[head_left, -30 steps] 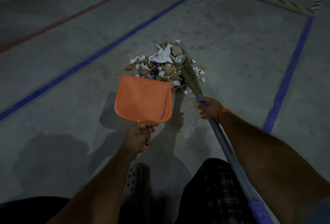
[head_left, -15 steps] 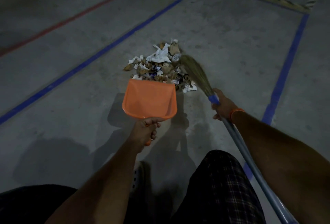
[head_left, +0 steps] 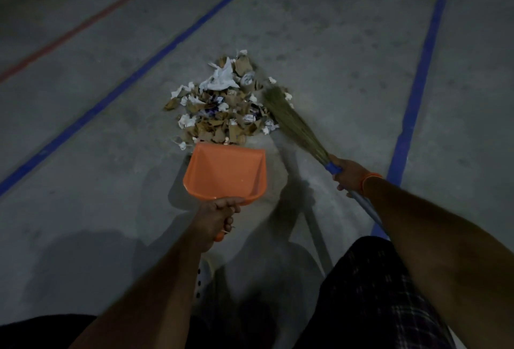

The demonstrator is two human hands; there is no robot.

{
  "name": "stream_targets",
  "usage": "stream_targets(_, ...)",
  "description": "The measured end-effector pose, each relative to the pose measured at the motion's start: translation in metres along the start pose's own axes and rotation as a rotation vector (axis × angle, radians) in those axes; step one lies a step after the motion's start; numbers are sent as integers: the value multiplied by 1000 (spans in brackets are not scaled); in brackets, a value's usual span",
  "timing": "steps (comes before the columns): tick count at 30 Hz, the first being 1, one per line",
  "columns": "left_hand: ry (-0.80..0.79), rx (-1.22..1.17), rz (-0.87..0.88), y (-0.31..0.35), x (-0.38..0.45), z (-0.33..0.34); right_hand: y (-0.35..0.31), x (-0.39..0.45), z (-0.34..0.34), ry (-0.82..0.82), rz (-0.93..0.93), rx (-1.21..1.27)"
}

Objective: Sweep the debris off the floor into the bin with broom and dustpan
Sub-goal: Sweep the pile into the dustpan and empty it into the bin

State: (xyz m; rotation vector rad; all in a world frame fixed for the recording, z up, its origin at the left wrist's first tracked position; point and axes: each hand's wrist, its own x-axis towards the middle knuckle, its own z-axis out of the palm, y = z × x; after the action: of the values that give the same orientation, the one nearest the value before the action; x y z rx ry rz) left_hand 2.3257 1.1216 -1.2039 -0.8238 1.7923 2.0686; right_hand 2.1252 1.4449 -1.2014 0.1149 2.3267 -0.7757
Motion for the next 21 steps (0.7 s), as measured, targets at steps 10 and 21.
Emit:
stream_targets(10,33,41,-46,-16,-6,-9,19,-9,-1,-123,-93,-102)
stream_targets(21,111,106,-43,-27,-45,-45,52,-26,-33,93,-231,5)
